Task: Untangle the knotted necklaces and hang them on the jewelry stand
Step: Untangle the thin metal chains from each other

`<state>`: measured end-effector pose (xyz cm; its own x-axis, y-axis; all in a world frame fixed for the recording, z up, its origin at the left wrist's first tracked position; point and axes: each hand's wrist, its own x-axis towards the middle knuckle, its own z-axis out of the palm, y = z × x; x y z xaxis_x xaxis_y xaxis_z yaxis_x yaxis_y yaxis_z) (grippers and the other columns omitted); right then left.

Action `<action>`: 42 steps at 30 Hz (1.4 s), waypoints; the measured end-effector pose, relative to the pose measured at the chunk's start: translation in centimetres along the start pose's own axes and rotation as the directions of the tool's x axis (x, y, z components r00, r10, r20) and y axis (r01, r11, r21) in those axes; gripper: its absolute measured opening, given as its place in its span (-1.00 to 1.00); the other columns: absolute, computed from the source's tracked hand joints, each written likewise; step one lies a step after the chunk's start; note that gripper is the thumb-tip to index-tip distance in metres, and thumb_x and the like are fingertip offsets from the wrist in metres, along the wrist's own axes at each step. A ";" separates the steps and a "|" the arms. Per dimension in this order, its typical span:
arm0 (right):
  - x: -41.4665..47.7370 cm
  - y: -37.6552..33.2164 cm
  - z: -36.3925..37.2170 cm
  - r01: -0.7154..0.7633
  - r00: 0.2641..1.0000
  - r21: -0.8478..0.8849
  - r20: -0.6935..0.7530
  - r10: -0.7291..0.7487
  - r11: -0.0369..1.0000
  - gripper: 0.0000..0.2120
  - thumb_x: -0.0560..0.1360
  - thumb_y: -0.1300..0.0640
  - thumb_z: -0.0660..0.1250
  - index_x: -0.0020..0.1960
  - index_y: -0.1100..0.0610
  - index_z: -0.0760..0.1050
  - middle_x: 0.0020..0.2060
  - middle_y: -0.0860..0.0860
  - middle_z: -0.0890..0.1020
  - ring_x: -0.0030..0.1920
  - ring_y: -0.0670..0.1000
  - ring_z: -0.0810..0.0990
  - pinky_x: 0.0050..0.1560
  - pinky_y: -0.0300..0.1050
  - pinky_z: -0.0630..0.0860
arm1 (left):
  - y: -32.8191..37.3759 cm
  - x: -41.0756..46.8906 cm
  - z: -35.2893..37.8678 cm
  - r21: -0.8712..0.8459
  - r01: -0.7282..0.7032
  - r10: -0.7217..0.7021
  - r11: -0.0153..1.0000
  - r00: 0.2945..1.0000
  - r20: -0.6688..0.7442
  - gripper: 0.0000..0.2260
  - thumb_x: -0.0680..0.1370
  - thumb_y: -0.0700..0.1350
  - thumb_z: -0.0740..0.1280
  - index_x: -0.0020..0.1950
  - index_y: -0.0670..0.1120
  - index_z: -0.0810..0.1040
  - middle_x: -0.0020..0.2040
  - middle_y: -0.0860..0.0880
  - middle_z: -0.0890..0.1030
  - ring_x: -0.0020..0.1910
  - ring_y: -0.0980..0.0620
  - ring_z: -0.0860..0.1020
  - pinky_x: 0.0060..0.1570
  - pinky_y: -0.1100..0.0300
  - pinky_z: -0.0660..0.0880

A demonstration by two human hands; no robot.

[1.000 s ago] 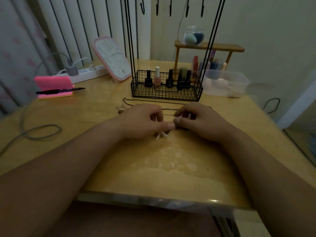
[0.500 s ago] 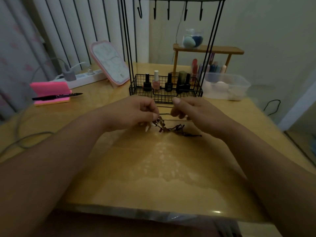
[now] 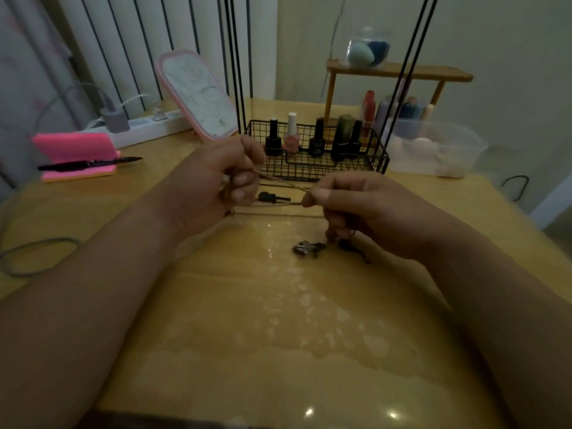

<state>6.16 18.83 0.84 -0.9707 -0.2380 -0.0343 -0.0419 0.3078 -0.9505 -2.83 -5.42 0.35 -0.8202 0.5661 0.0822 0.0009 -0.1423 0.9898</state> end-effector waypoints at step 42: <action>-0.6 -1.4 2.8 0.243 0.946 -0.260 -0.152 -0.288 0.935 -0.66 0.42 -0.17 0.49 -0.02 0.05 0.51 -0.21 -0.01 0.58 -0.24 -0.03 0.55 -0.21 -0.18 0.56 | 0.3 -1.2 1.8 0.228 -0.035 -0.008 0.973 0.983 0.184 -0.76 0.61 -0.02 0.26 -0.22 -0.08 0.41 -0.37 -0.04 0.47 -0.45 0.03 0.22 -0.48 0.17 0.16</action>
<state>7.48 15.96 1.31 -0.9418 -0.1733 0.2880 -0.3360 0.4691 -0.8167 -0.80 -4.72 0.71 -0.7007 0.7072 0.0947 0.1600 0.0264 0.9868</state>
